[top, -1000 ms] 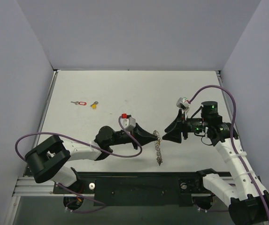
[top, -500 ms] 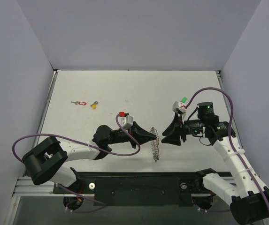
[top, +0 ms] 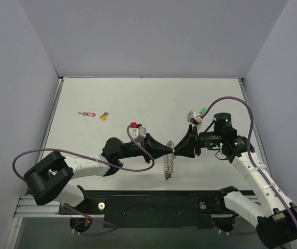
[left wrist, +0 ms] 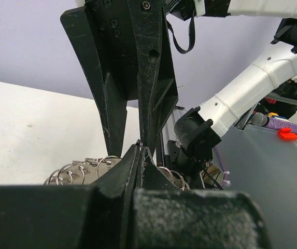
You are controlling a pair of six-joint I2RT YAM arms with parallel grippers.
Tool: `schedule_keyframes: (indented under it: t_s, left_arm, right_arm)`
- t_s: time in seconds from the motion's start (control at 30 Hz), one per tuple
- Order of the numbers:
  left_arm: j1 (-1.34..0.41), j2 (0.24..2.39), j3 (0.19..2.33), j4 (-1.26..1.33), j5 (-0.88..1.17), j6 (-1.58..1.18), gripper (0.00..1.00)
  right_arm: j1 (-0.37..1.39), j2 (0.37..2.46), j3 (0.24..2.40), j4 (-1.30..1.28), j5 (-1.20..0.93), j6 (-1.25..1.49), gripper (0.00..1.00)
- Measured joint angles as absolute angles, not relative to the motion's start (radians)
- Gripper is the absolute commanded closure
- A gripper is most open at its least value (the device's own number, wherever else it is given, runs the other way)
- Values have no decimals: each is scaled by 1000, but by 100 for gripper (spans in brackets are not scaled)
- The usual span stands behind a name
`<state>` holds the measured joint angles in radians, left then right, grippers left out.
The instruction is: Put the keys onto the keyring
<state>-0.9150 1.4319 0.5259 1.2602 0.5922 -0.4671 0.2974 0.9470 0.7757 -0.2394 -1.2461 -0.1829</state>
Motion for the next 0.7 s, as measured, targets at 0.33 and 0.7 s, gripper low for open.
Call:
schedule_keyframes:
  t_s: [0.33,0.7]
  left_arm:
    - [-914,1386,526,1262,595,-461,100]
    - [-914,1380,526,1262,605,-461,100]
  right_arm:
    - [302,940,776,-210,-1289,-153,73]
    - [302,934,780,-241,-1317,-179,80]
